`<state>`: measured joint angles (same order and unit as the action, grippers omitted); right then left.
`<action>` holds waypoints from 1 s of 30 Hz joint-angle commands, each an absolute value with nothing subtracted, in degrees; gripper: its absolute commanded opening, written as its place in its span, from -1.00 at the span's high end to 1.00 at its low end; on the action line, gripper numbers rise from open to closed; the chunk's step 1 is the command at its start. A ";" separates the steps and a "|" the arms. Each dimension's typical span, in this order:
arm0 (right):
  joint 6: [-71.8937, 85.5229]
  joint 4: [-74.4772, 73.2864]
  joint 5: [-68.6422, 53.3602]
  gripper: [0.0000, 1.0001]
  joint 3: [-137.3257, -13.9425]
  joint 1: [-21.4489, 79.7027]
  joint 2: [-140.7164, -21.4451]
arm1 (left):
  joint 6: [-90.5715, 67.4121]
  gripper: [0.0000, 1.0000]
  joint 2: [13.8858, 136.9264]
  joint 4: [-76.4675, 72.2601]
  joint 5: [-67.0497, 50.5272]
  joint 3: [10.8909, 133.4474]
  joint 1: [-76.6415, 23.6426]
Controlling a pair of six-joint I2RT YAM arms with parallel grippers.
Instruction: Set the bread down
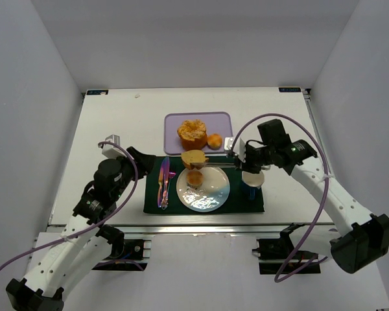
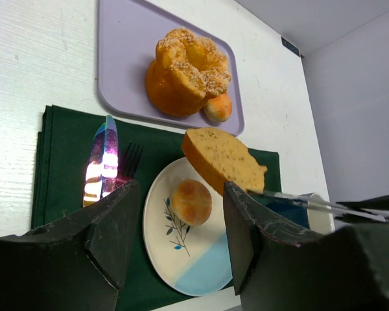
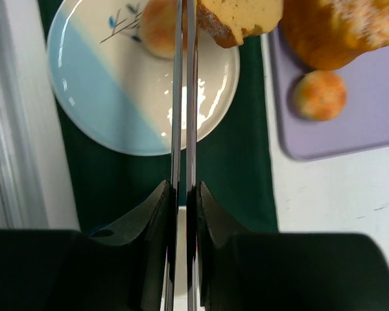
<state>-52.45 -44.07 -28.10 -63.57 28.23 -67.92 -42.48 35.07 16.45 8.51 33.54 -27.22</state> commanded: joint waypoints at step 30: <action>-66.09 -54.76 -28.74 -0.12 -59.06 28.21 -63.64 | -42.80 -0.28 34.80 16.44 8.88 32.61 -27.33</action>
<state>-65.17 -54.22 -27.29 -58.24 28.25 -64.97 -42.89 34.83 16.75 8.49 32.62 -27.22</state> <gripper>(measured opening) 0.562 0.638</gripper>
